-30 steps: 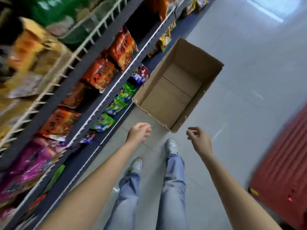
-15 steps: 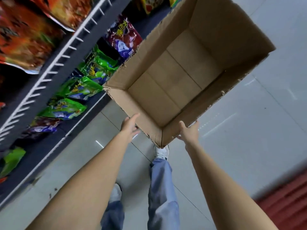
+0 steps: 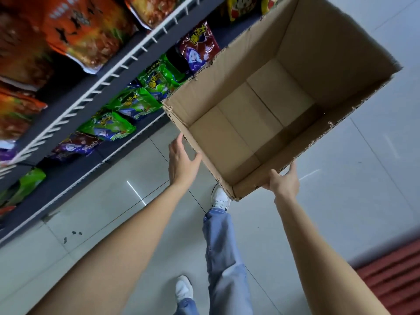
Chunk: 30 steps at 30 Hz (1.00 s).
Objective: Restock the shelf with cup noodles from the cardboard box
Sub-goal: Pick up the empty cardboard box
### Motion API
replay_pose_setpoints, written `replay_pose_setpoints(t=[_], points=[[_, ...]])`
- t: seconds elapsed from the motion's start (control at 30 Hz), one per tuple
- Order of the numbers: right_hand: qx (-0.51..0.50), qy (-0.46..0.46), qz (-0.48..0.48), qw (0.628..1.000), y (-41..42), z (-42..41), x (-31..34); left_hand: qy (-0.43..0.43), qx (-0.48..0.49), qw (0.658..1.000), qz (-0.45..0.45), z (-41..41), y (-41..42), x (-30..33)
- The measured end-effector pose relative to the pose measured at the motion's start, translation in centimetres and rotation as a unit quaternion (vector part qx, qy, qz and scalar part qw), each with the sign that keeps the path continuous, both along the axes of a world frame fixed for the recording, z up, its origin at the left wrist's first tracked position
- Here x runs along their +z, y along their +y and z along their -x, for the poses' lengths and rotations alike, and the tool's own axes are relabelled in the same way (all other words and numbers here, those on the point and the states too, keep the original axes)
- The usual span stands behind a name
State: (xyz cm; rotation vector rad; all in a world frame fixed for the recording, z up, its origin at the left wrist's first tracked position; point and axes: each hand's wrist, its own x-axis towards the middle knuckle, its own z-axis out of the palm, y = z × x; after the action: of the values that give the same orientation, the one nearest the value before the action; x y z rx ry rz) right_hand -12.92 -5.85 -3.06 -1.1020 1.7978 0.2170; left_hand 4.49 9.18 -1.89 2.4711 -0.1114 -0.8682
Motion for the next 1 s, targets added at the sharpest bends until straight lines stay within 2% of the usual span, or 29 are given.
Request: replay_pose_setpoints(t=[0.1, 0.17, 0.23, 0.4, 0.47, 0.57, 0.7, 0.83, 1.0], points=[[0.035, 0.004, -0.005, 0.999, 0.6, 1.3, 5.8, -0.106, -0.153, 0.982, 0.044, 0.9, 2.9, 5.3], [0.040, -0.007, -0.017, 0.999, 2.0, 2.1, 9.5, -0.161, -0.291, 0.942, 0.035, 1.4, 5.5, 8.4], [0.054, -0.012, -0.033, 0.998, 3.9, 2.9, 13.3, -0.181, -0.388, 0.904, 0.022, 2.2, 8.3, 11.2], [0.128, -0.018, -0.055, 0.990, 10.8, 5.9, 21.6, -0.228, -0.493, 0.839, 0.038, 4.1, 16.3, 18.2], [0.184, -0.011, -0.043, 0.982, 13.7, 7.3, 24.0, -0.223, -0.512, 0.827, 0.071, 5.6, 20.1, 21.0], [0.276, -0.010, -0.004, 0.961, 18.1, 8.9, 27.0, -0.196, -0.487, 0.844, 0.107, 9.2, 26.4, 25.0], [0.386, -0.019, 0.012, 0.922, 23.8, 9.7, 31.2, -0.177, -0.384, 0.902, 0.093, 15.1, 34.2, 30.7], [0.458, -0.016, -0.052, 0.887, 30.6, 8.9, 36.1, -0.147, -0.296, 0.943, 0.037, 20.3, 40.4, 35.2], [0.565, -0.021, -0.156, 0.810, 38.6, 7.4, 38.3, -0.142, -0.165, 0.976, -0.029, 25.2, 47.2, 38.3]])
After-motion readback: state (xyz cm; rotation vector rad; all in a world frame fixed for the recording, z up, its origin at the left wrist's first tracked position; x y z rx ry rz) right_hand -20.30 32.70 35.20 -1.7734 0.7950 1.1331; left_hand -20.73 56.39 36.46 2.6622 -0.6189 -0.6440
